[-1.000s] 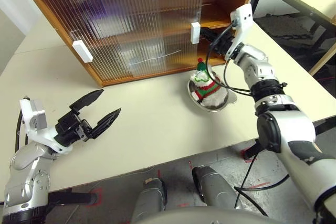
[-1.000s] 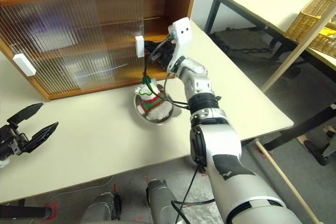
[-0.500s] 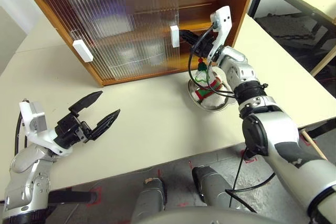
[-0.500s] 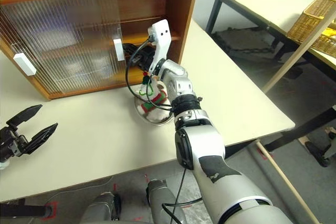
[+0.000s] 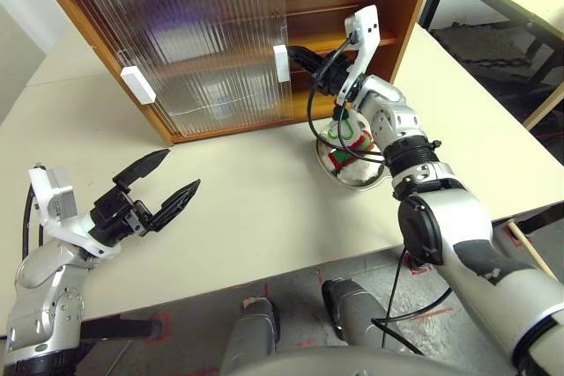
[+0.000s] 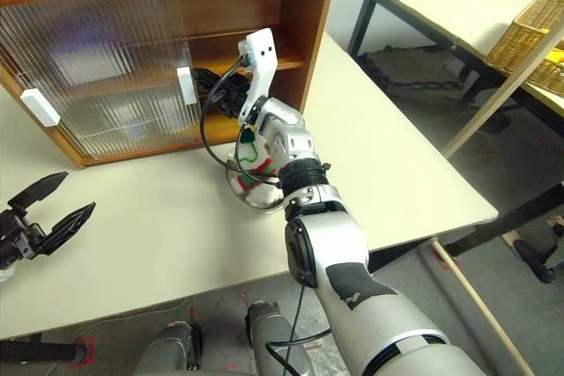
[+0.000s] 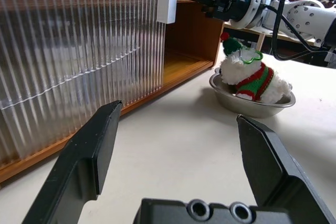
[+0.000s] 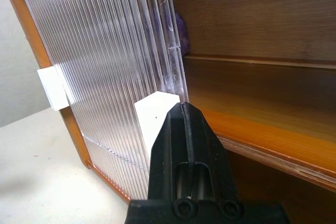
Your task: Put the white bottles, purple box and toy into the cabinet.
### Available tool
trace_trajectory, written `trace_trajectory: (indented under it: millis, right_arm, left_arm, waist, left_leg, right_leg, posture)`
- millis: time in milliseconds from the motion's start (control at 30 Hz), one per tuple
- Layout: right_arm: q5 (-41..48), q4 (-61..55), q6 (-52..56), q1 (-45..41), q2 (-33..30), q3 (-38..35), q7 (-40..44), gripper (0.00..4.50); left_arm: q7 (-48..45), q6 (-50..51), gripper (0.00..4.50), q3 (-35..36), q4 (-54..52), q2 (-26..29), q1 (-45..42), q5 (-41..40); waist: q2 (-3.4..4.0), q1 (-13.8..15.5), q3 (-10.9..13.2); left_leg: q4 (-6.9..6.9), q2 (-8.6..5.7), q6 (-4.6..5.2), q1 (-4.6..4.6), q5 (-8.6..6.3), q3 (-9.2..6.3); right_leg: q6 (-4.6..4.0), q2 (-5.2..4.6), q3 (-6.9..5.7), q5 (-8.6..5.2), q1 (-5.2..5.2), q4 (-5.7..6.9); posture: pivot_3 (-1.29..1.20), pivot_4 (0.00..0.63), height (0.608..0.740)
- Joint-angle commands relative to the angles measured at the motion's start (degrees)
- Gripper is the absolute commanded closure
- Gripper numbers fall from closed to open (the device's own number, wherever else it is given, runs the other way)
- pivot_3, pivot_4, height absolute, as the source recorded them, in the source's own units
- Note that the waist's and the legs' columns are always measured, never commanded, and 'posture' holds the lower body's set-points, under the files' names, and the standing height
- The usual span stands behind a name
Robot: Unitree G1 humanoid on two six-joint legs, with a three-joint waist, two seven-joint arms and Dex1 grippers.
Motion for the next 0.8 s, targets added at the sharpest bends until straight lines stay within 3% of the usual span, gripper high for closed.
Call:
trace_trajectory:
  millis: [33, 167, 467, 633, 700, 800]
  right_arm:
    - [-0.15, -1.06, 0.96, -0.78, 0.09, 1.23, 0.35, 4.47]
    - [3.94, -3.51, 6.3, 1.26, -7.14, -1.33, 8.72, 3.57]
    - [9.19, -23.29, 27.27, 10.81, -24.11, 0.69, 19.74, 0.17]
    - [11.35, -36.91, 38.85, 16.54, -33.46, 4.46, 24.7, 0.05]
    - [12.03, -40.96, 43.26, 18.51, -36.8, 6.49, 26.37, 0.05]
    - [13.34, -48.86, 52.48, 21.43, -43.49, 10.28, 27.88, 0.05]
  left_arm:
    - [-0.14, -0.3, 0.0, -0.3, 0.14, 0.05, 0.09, 0.71]
    - [0.06, -1.7, 0.0, 0.12, 1.48, -0.29, -0.65, 1.48]
    - [-0.35, -2.66, 0.0, 0.09, 2.9, -0.15, -1.81, 1.58]
    - [-1.36, -3.36, 0.0, 0.04, 5.0, 0.35, -2.96, 1.7]
    - [-1.53, -3.37, 0.0, -0.06, 5.51, 0.53, -3.69, 1.77]
    - [-1.64, -3.21, 0.0, -0.03, 5.9, 0.86, -4.45, 1.74]
  waist:
    - [0.0, 0.02, 0.0]
    - [-0.03, 0.79, 0.01]
    - [-0.05, 2.78, 0.0]
    - [-0.09, 2.85, 0.0]
    - [-0.1, 2.75, 0.01]
    - [-0.12, 2.79, 0.04]
  left_leg:
    - [0.0, 0.1, -0.02, 0.0, -0.01, 0.0]
    - [-0.02, 0.18, -0.02, 0.02, -0.01, -0.03]
    - [0.19, 0.12, -0.17, 0.07, 0.08, 0.05]
    - [0.25, 0.08, -0.16, 0.28, 0.1, 0.1]
    - [0.25, 0.09, -0.16, 0.59, 0.09, 0.1]
    - [0.25, 0.02, -0.18, 0.9, 0.09, 0.09]
  right_leg:
    - [-0.08, 0.08, -0.02, -0.01, -0.03, 0.02]
    - [-0.27, 0.16, -0.07, -0.1, -0.15, 0.32]
    - [-0.23, 0.16, -0.05, -0.13, 0.03, 0.38]
    - [-0.14, 0.19, -0.04, -0.19, 0.18, 0.58]
    - [0.45, 0.25, -0.02, -0.56, 0.47, 0.61]
    - [0.6, 0.29, -0.02, -0.66, 0.81, 0.64]
  posture:
    - [-0.12, 0.115, 0.74]
    - [-0.11, 0.111, 0.74]
    - [-0.13, 0.102, 0.74]
    - [-0.14, 0.101, 0.74]
    - [-0.15, 0.101, 0.74]
    - [-0.14, 0.1, 0.74]
